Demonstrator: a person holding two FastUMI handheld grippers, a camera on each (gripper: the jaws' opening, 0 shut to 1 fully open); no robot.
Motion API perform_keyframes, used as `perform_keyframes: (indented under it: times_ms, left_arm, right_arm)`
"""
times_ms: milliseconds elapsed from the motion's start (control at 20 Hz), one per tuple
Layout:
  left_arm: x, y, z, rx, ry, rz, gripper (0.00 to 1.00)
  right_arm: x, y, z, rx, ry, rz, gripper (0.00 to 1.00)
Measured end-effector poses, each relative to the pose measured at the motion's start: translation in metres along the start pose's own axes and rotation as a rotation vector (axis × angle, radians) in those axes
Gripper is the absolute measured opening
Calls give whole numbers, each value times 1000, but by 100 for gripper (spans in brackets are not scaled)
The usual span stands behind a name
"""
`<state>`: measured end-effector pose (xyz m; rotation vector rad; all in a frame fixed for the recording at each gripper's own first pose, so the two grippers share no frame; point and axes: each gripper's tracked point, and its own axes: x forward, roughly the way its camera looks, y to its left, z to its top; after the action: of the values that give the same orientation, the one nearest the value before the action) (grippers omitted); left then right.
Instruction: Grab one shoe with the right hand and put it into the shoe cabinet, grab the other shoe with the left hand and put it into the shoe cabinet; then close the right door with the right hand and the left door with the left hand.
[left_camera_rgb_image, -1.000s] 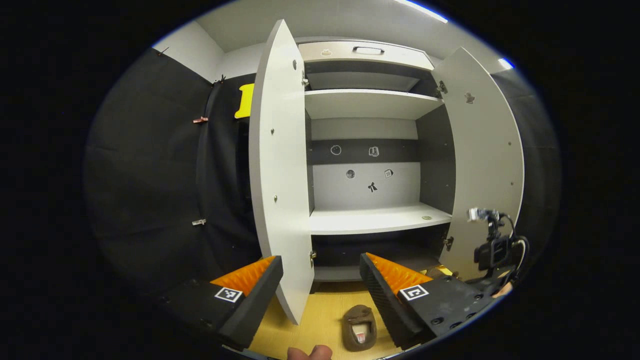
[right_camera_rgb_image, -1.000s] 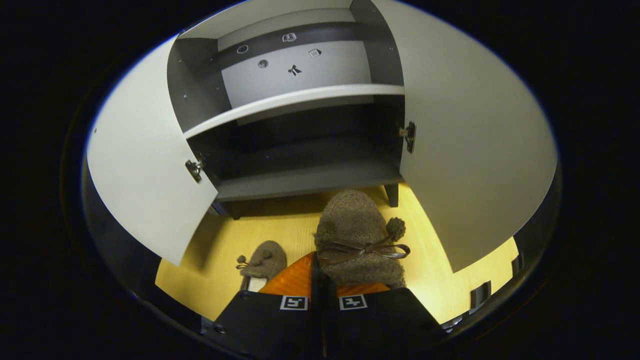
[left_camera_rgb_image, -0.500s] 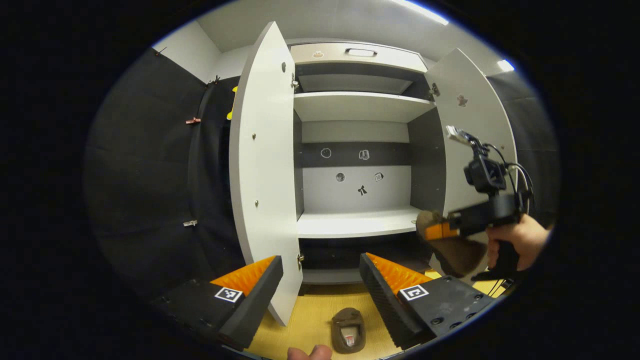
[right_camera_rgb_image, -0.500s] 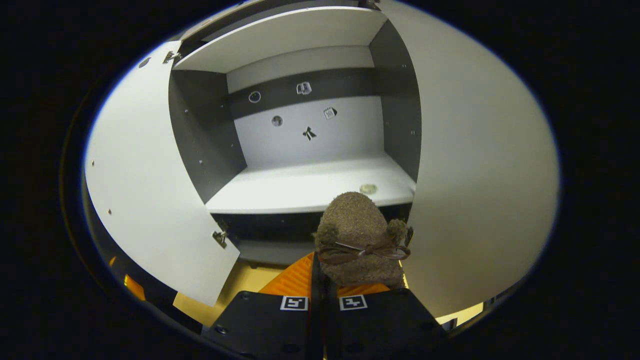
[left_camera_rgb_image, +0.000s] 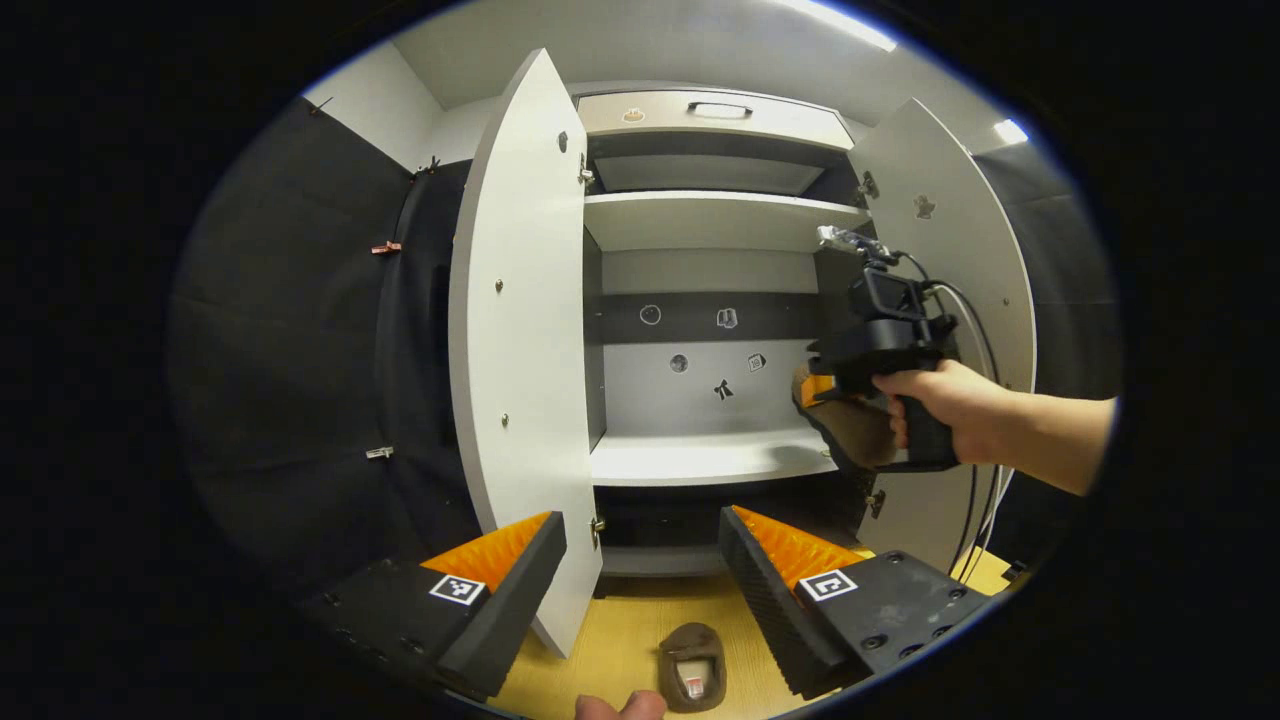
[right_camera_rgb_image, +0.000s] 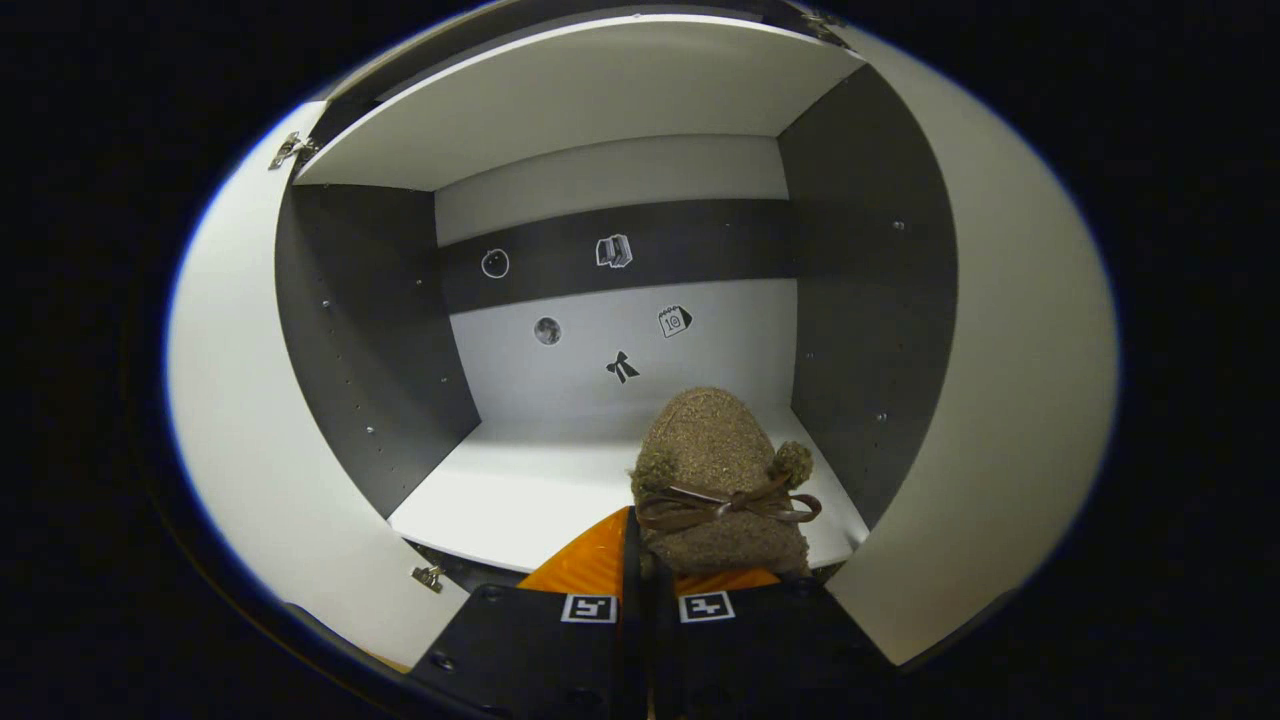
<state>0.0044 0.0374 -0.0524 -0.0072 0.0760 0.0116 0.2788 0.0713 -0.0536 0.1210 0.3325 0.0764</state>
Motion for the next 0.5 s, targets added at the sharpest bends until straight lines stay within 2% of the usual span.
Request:
perform_keyframes:
  times_ms: [300, 500]
  left_arm:
    - [5, 7, -6, -4, 8, 31, 98]
    - [5, 11, -8, -5, 1, 53, 98]
  right_arm:
    - [74, -1, 27, -75, -43, -39, 8]
    - [115, -4, 12, -93, -6, -64, 7]
